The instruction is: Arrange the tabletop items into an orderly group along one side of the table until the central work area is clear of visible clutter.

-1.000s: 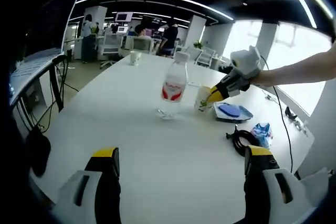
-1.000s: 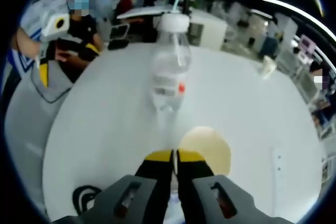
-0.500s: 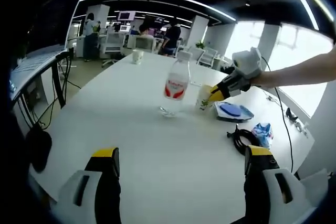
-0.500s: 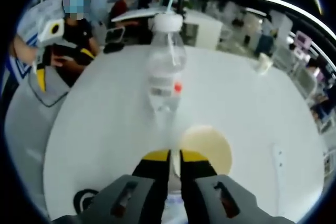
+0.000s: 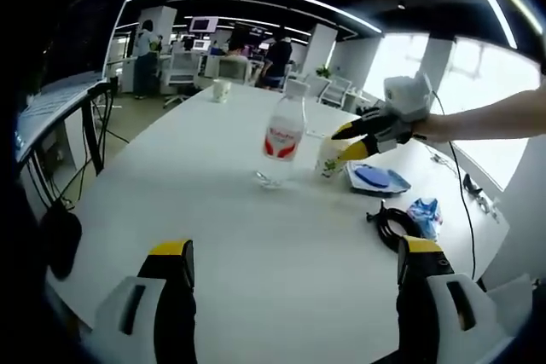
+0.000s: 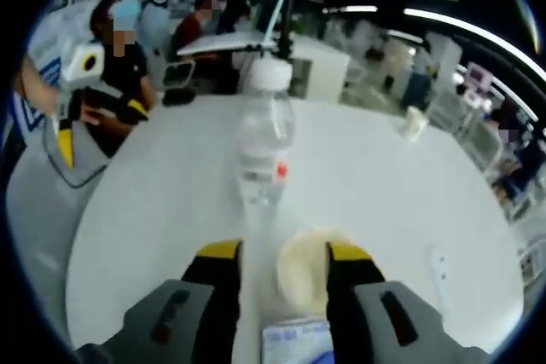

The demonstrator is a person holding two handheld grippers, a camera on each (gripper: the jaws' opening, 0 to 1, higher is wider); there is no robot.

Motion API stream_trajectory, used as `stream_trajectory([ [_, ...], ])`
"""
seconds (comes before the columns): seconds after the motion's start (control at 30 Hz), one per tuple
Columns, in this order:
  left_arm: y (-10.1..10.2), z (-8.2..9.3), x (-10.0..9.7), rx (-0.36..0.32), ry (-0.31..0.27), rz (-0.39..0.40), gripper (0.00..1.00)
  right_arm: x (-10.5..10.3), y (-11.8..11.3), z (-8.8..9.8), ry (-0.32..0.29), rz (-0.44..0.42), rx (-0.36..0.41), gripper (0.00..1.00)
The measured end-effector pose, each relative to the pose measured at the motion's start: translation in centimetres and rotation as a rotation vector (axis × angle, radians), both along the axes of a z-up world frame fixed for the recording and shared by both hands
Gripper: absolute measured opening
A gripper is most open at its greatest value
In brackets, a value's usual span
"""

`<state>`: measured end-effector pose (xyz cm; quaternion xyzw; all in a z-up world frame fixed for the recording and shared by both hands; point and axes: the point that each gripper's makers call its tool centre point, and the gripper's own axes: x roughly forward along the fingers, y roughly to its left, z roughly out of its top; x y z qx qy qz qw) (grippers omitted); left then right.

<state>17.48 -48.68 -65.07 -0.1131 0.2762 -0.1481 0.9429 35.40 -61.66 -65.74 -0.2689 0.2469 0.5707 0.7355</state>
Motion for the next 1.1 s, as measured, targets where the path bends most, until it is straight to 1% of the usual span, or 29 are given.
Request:
stream_trajectory([
  [0.03,0.0,0.0,0.0,-0.001,-0.001,0.000,0.99,-0.1,0.0,0.1,0.000,-0.005,0.007,0.39],
  [0.13,0.0,0.0,-0.1,-0.004,0.000,0.002,0.99,-0.3,-0.1,1.0,-0.039,-0.003,0.040,0.43],
  [0.17,0.0,0.0,-0.1,-0.004,0.000,0.002,0.99,-0.4,0.0,1.4,-0.053,-0.003,0.064,0.45],
  [0.2,0.0,0.0,-0.1,-0.003,0.001,0.002,0.99,-0.4,0.0,1.7,-0.065,-0.003,0.078,0.49],
  [0.27,-0.1,0.0,-0.2,-0.003,0.002,-0.001,0.99,-0.4,-0.1,2.2,-0.084,-0.017,0.101,0.59],
  [0.37,-0.2,0.0,-0.2,0.001,0.000,-0.011,0.99,-0.6,-0.4,2.7,-0.114,-0.036,0.123,0.66],
  [0.43,-0.4,0.1,-0.2,0.002,-0.001,-0.015,0.99,-0.7,-0.8,3.0,-0.116,-0.063,0.138,0.72],
  [0.47,-0.5,0.1,-0.2,0.003,-0.002,-0.017,0.99,-0.8,-0.9,3.3,-0.118,-0.087,0.157,0.74],
  [0.57,-0.6,0.2,-0.2,0.004,-0.005,-0.020,0.99,-1.2,-1.1,4.1,-0.127,-0.118,0.201,0.80],
  [0.7,-0.9,0.4,-0.3,0.010,-0.006,-0.034,0.99,-1.7,-1.8,4.2,-0.132,-0.136,0.203,0.83],
  [0.83,-1.0,0.4,-0.3,0.012,-0.008,-0.039,0.99,-2.0,-2.1,4.4,-0.122,-0.162,0.220,0.83],
  [0.97,-1.0,0.5,-0.1,0.017,-0.010,-0.046,0.99,-2.2,-2.2,4.3,-0.112,-0.173,0.224,0.82],
  [1.1,-0.8,0.6,0.4,0.023,-0.014,-0.047,0.99,-2.3,-1.9,4.7,-0.115,-0.181,0.241,0.81],
])
